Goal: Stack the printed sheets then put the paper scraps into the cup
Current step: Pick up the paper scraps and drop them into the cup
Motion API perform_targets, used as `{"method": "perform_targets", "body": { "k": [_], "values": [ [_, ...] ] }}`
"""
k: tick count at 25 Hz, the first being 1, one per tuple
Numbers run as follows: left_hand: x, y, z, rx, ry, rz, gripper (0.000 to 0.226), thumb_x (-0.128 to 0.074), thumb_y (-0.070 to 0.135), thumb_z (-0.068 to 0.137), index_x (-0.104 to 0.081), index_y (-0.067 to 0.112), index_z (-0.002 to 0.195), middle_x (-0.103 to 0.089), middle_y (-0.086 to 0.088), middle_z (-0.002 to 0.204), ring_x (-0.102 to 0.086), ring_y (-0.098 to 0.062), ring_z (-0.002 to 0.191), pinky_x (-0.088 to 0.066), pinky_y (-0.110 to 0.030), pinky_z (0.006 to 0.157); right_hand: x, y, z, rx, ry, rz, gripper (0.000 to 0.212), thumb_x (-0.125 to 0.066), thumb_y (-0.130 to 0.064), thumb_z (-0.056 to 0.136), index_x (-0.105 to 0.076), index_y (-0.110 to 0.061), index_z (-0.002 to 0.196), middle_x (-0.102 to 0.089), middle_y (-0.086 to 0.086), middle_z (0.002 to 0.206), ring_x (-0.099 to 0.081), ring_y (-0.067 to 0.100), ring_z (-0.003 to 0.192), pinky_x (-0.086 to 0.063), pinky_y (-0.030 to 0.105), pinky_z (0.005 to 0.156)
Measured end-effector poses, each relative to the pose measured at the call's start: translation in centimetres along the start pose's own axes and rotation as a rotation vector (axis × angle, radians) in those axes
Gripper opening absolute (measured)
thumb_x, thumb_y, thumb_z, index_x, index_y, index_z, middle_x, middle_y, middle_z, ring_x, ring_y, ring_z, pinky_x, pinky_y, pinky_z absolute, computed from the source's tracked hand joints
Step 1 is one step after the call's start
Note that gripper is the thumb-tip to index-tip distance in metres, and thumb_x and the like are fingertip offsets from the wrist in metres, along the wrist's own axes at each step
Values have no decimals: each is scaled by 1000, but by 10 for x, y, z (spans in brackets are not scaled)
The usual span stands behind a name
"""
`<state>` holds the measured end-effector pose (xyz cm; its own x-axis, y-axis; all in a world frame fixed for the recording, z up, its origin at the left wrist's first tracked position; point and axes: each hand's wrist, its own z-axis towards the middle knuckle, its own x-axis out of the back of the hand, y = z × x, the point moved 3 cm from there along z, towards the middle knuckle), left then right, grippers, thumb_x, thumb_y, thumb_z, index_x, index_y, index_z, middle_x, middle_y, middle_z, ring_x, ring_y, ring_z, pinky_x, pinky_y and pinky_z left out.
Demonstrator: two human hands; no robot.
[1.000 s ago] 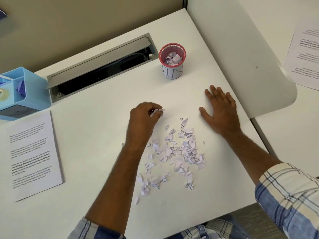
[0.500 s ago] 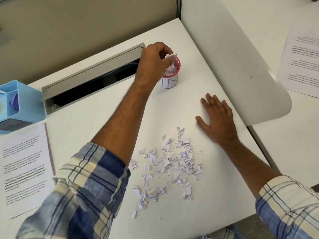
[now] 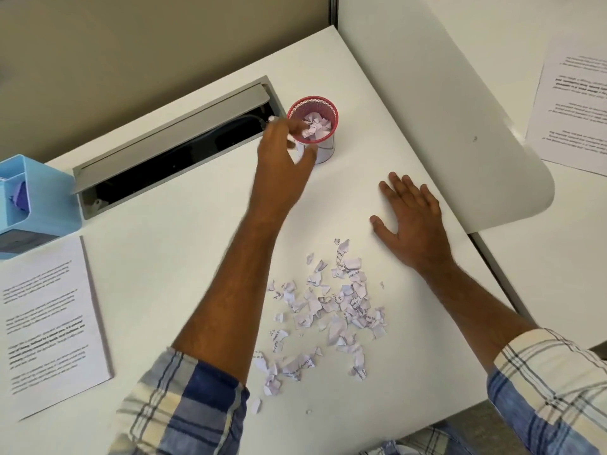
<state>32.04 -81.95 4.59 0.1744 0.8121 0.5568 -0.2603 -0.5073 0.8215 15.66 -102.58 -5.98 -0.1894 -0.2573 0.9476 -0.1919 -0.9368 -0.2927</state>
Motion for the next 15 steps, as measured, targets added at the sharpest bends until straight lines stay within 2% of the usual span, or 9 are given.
{"method": "perform_targets", "body": {
  "k": [3, 5, 11, 15],
  "values": [
    [-13, -24, -50, 74, -154, 92, 30, -72, 21, 94, -63, 12, 120, -60, -2, 122, -57, -24, 108, -50, -40, 96, 0, 0, 1, -12, -18, -5, 66, -51, -50, 98, -36, -24, 156, -27, -2, 167, -21, 15, 156, -15, 44, 127],
    [-17, -38, -84, 135, -239, 186, 32, -71, 26, 96, -63, 15, 125, -59, 0, 125, -54, -22, 114, -47, -44, 102, -1, 0, 1, -20, -30, -5, 66, -51, -50, 98, -36, -25, 157, -26, -3, 168, -20, 15, 156, -14, 43, 127],
    [-5, -55, -159, 194, -422, 241, 54, -81, 39, 90, -59, 23, 136, -54, 6, 134, -46, -12, 121, -36, -25, 101, 0, 0, 0, -15, -31, 12, 66, -51, -50, 98, -36, -24, 157, -26, -3, 168, -19, 15, 156, -15, 44, 127],
    [-6, -56, -179, 186, -451, 229, 52, -82, 31, 89, -63, 23, 137, -53, 5, 133, -46, -12, 124, -35, -22, 102, 1, -1, 0, -10, -23, 24, 66, -49, -51, 98, -37, -23, 157, -27, -2, 168, -20, 15, 156, -15, 45, 127]
  ]
}}
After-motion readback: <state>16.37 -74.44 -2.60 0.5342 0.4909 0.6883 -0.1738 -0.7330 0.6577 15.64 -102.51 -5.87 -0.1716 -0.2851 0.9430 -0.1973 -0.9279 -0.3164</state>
